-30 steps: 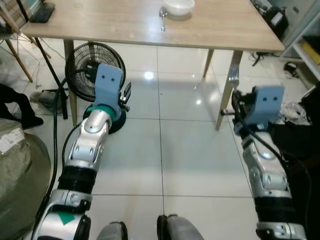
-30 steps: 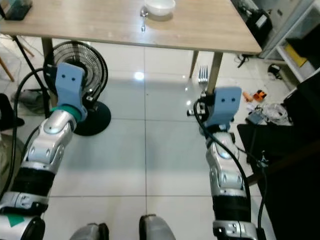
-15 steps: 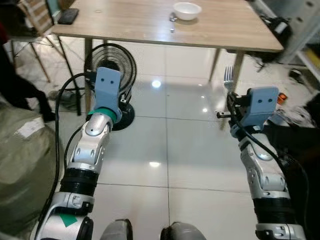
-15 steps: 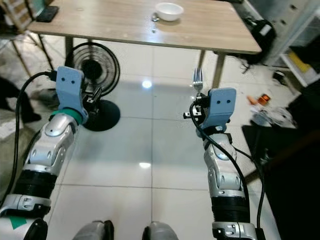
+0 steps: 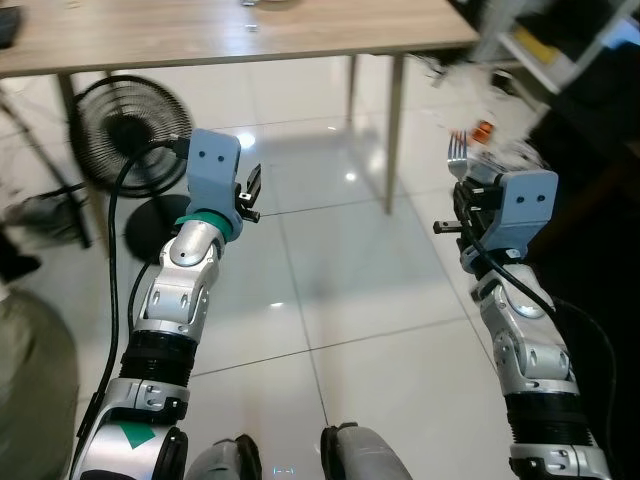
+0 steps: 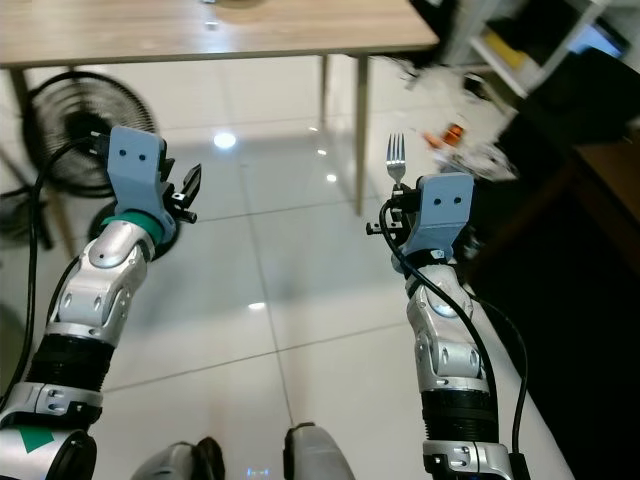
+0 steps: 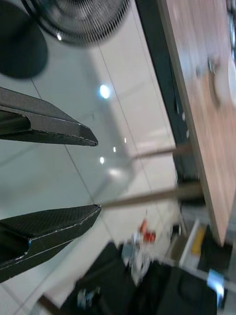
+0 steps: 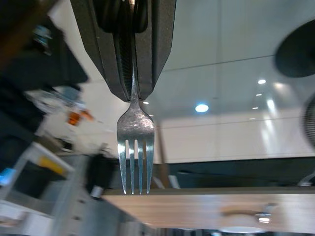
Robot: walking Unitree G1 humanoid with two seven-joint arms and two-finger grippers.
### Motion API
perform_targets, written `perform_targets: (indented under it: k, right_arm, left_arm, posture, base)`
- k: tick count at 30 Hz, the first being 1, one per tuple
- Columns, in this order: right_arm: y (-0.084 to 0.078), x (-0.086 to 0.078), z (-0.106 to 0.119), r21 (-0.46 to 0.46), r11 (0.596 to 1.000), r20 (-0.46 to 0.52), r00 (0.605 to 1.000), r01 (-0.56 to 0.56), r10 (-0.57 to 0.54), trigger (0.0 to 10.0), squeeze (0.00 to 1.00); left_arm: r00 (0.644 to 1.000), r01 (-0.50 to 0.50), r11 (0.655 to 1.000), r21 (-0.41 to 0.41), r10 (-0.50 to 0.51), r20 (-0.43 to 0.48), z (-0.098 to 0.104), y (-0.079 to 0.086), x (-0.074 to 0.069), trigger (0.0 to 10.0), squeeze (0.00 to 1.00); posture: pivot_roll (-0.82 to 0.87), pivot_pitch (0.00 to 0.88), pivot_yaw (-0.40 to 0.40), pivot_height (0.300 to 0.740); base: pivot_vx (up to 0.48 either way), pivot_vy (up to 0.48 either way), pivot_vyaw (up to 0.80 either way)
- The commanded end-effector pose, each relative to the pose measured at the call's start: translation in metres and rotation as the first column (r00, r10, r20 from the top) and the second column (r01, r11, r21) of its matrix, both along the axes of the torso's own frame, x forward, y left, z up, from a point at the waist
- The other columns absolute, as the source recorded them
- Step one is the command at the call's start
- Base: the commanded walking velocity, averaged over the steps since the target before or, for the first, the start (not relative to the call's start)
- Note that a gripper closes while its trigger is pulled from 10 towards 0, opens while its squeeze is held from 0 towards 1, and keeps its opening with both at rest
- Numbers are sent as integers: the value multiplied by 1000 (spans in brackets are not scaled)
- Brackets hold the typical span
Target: Setting the table
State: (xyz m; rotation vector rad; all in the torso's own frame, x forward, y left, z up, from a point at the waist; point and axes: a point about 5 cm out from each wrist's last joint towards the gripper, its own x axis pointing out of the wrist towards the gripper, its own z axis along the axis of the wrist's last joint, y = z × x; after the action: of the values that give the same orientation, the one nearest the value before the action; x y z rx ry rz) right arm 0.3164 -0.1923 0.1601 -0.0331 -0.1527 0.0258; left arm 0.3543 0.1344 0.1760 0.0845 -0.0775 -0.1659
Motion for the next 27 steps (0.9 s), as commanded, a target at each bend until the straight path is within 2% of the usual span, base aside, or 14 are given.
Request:
perform_targets:
  k: [1, 3, 9, 11, 12, 14, 15, 18, 23, 27]
  right_arm:
    - [-4, -1, -1, 5, 1000, -8, 1000, 14, -14, 10000, 0]
    - [-4, -1, -1, 5, 1000, -9, 1000, 15, -15, 10000, 0]
    - [-5, -3, -16, -19, 1000, -52, 998, 22, -23, 10000, 0]
    - [-6, -7, -37, -41, 999, -115, 993, 22, -26, 10000, 0]
    - [-6, -7, -37, -41, 999, -115, 993, 22, -26, 10000, 0]
    - [-6, -12, -57, -50, 999, -182, 983, 20, -29, 10000, 0]
    - [-6, -12, -57, -50, 999, -182, 983, 20, -29, 10000, 0]
    - [-3, -19, -78, -39, 999, -251, 967, 20, -29, 10000, 0]
    - [-2, -24, -92, -25, 999, -296, 954, 36, -42, 10000, 0]
    - [-2, -25, -94, -25, 999, -303, 952, 44, -49, 10000, 0]
  left_arm:
    - [1000, -1, 1000, 11, 1, -24, -5, -1, 0, 10000, 0]
    - [1000, -1, 1000, 11, 2, -25, -6, -1, 0, 10000, 0]
    - [997, -14, 999, 49, 17, -69, -25, 6, -7, 10000, 0]
    - [992, -29, 996, 79, 39, -121, -46, 12, -14, 10000, 0]
    - [992, -29, 996, 79, 39, -121, -46, 12, -14, 10000, 0]
    - [983, -39, 993, 111, 58, -175, -68, 18, -22, 10000, 0]
    - [983, -39, 993, 111, 58, -175, -68, 18, -22, 10000, 0]
    - [971, -41, 990, 133, 71, -230, -87, 21, -33, 10000, 0]
    - [967, -37, 989, 141, 71, -243, -92, 22, -36, 10000, 0]
    - [968, -36, 989, 143, 70, -241, -91, 22, -36, 10000, 0]
  posture:
    - [-64, 0, 1, 740]
    - [-64, 0, 1, 740]
    - [-61, 0, 0, 740]
    - [-52, 0, -6, 740]
    - [-52, 0, -6, 740]
    - [-49, 0, -8, 740]
    - [-49, 0, -8, 740]
    - [-44, 0, -10, 740]
    - [-39, 0, -5, 740]
    - [-41, 0, -3, 740]
  base:
    - [0, 0, -800]
    - [0, 0, -800]
    - [0, 0, -800]
    - [0, 0, -800]
    - [0, 0, -800]
    - [0, 0, -800]
    - [0, 0, -800]
    - [0, 0, -800]
    - [0, 0, -800]
    - [0, 0, -800]
